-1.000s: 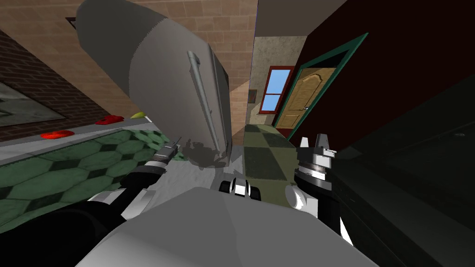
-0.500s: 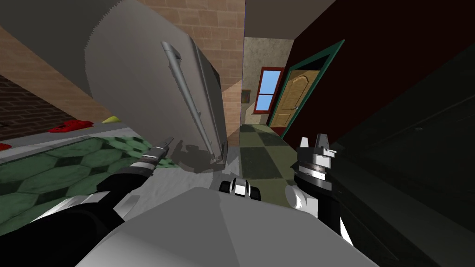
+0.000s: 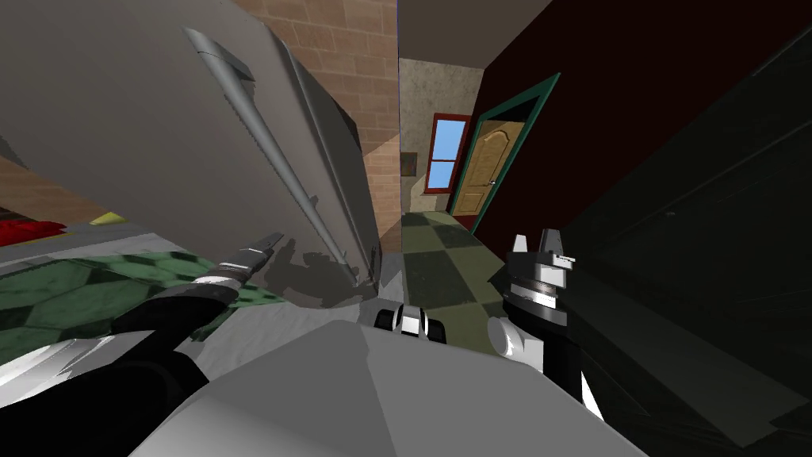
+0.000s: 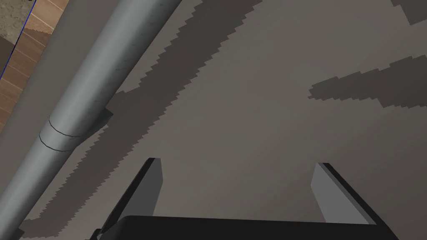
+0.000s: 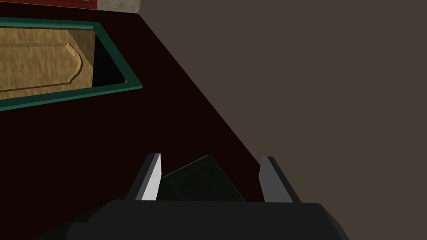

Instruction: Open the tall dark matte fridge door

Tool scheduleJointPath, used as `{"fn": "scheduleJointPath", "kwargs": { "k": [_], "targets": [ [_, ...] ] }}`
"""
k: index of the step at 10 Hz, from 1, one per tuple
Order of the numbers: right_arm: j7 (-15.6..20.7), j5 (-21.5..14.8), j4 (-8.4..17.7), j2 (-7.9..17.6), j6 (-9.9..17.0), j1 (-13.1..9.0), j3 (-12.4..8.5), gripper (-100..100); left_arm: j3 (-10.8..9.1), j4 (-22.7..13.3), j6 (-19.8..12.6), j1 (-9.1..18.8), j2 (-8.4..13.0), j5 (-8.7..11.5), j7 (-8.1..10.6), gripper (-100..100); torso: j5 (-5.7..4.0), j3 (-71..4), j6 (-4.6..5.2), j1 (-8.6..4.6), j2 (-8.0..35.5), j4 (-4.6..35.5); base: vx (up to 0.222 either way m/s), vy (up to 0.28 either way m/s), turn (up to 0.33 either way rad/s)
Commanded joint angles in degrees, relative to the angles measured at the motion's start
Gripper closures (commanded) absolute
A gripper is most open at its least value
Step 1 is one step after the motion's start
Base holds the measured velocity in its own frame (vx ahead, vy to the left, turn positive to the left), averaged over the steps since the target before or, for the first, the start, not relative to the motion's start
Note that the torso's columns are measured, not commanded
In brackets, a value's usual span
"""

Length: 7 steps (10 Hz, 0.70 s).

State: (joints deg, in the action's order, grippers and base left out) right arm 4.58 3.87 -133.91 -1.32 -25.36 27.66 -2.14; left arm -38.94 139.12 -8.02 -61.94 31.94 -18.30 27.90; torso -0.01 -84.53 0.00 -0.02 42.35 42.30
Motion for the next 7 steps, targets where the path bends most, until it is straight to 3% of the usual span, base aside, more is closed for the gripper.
{"fn": "scheduleJointPath", "kwargs": {
  "k": [1,3,7],
  "targets": [
    [0.0,0.0,0.0,0.0,0.0,0.0,0.0,0,-2.75,1.8,-2.1,-2.3,2.5,-1.0,2.02,-100,0.01,0.0,-0.01,0.02,0.0,0.0,0.08,-0.01,-0.129],
    [0.0,0.0,0.0,0.0,0.0,0.0,0.0,0,-4.87,5.5,-3.6,-4.2,4.5,-1.9,3.51,-100,0.0,-0.1,0.02,0.0,-0.1,0.0,0.093,-0.011,-0.153],
    [0.0,0.0,0.0,0.0,0.0,0.0,0.0,0,-6.05,10.7,-4.5,-5.3,5.6,-2.3,4.34,-100,-0.01,0.0,0.03,-0.01,0.0,0.0,0.028,-0.003,-0.037]
  ]
}}
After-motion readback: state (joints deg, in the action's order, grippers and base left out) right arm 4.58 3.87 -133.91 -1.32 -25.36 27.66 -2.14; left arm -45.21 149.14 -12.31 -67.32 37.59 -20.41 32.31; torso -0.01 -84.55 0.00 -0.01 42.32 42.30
